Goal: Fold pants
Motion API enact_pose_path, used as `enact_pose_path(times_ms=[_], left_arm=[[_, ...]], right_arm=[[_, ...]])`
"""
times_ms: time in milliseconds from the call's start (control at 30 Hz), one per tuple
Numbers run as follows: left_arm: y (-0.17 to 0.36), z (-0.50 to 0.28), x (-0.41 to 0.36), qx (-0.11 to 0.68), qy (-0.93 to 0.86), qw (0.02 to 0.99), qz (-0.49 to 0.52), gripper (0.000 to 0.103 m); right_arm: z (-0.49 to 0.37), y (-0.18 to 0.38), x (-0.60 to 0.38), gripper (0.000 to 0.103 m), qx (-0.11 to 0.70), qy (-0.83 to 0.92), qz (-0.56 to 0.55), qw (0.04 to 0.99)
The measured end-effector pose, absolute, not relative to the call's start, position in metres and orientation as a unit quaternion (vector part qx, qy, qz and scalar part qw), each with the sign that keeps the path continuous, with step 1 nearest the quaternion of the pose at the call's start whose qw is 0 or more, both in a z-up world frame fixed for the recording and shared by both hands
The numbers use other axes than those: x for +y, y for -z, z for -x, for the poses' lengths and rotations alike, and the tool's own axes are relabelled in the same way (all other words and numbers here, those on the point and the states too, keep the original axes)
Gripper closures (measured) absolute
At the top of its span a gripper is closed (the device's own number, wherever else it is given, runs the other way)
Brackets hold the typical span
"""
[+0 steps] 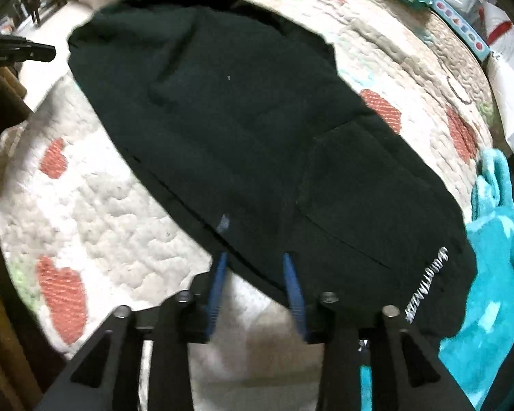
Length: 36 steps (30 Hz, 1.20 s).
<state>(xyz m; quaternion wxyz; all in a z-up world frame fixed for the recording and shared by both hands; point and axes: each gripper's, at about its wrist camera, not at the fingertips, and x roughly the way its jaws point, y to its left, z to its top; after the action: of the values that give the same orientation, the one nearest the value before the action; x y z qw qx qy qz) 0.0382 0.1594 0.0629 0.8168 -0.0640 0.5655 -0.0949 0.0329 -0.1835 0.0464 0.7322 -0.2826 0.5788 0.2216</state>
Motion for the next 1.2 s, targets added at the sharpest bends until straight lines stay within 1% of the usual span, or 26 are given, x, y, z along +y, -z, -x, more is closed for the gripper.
enact_pose_path(times_ms=[33, 67, 100, 133, 167, 200, 267, 333, 433, 533, 567, 600, 667, 700, 767, 833, 900, 933, 1000, 1067, 1167, 1200], left_arm=[[-0.072, -0.039, 0.163, 0.554, 0.098, 0.823, 0.074, 0.08], [-0.082, -0.041, 0.166, 0.541, 0.098, 0.831, 0.085, 0.072], [-0.092, -0.045, 0.166, 0.526, 0.096, 0.84, 0.097, 0.064], [-0.099, -0.051, 0.166, 0.515, 0.096, 0.845, 0.108, 0.062], [-0.107, -0.062, 0.162, 0.499, 0.097, 0.852, 0.122, 0.061], [-0.111, -0.072, 0.157, 0.493, 0.098, 0.855, 0.13, 0.06], [-0.115, -0.09, 0.146, 0.478, 0.105, 0.86, 0.144, 0.06], [-0.112, -0.107, 0.135, 0.458, 0.114, 0.865, 0.167, 0.06], [-0.09, -0.111, 0.136, 0.449, 0.126, 0.858, 0.215, 0.06], [-0.06, -0.113, 0.154, 0.46, 0.125, 0.839, 0.264, 0.06], [-0.053, -0.113, 0.162, 0.466, 0.11, 0.834, 0.273, 0.06], [-0.046, -0.114, 0.173, 0.472, 0.093, 0.828, 0.286, 0.06], [-0.04, -0.116, 0.191, 0.467, 0.076, 0.818, 0.327, 0.06], [-0.039, -0.116, 0.198, 0.462, 0.075, 0.815, 0.342, 0.06], [-0.039, -0.117, 0.207, 0.453, 0.072, 0.808, 0.369, 0.06], [-0.04, -0.12, 0.209, 0.451, 0.069, 0.806, 0.378, 0.06], [-0.041, -0.12, 0.213, 0.451, 0.059, 0.807, 0.376, 0.06], [-0.04, -0.12, 0.214, 0.453, 0.052, 0.808, 0.374, 0.06], [-0.039, -0.117, 0.221, 0.455, 0.033, 0.807, 0.375, 0.06], [-0.035, -0.115, 0.231, 0.454, 0.02, 0.803, 0.386, 0.06], [-0.031, -0.108, 0.247, 0.446, -0.004, 0.796, 0.41, 0.059], [-0.031, -0.107, 0.251, 0.443, -0.01, 0.794, 0.416, 0.058]], right_arm=[[-0.031, -0.057, -0.184, 0.06, 0.573, -0.224, 0.273, 0.739], [-0.029, -0.072, -0.189, 0.058, 0.565, -0.228, 0.257, 0.75], [-0.03, -0.087, -0.196, 0.052, 0.556, -0.231, 0.233, 0.764], [-0.032, -0.105, -0.206, 0.047, 0.544, -0.227, 0.204, 0.782], [-0.036, -0.12, -0.218, 0.039, 0.531, -0.215, 0.179, 0.8], [-0.041, -0.129, -0.228, 0.035, 0.523, -0.201, 0.16, 0.812], [-0.056, -0.142, -0.251, 0.034, 0.515, -0.148, 0.128, 0.835], [-0.079, -0.14, -0.275, 0.033, 0.523, -0.087, 0.105, 0.841], [-0.101, -0.119, -0.299, 0.033, 0.548, -0.007, 0.1, 0.83], [-0.114, -0.094, -0.307, 0.033, 0.576, 0.019, 0.092, 0.812], [-0.115, -0.085, -0.308, 0.04, 0.591, 0.008, 0.064, 0.804], [-0.112, -0.082, -0.306, 0.067, 0.599, 0.006, 0.052, 0.799], [-0.106, -0.077, -0.305, 0.069, 0.606, 0.004, 0.039, 0.794], [-0.101, -0.079, -0.305, 0.071, 0.603, 0.004, 0.033, 0.797], [-0.094, -0.085, -0.312, 0.071, 0.6, 0.008, 0.007, 0.8], [-0.086, -0.091, -0.327, 0.072, 0.6, 0.012, -0.041, 0.799], [-0.079, -0.093, -0.334, 0.072, 0.601, 0.024, -0.065, 0.796], [-0.076, -0.089, -0.338, 0.071, 0.607, 0.037, -0.064, 0.791], [-0.075, -0.073, -0.342, 0.06, 0.632, 0.073, -0.049, 0.77], [-0.074, -0.065, -0.339, 0.055, 0.651, 0.086, -0.028, 0.754], [-0.074, -0.087, -0.316, 0.047, 0.628, 0.1, 0.03, 0.771], [-0.075, -0.098, -0.303, 0.041, 0.609, 0.104, 0.063, 0.784]])
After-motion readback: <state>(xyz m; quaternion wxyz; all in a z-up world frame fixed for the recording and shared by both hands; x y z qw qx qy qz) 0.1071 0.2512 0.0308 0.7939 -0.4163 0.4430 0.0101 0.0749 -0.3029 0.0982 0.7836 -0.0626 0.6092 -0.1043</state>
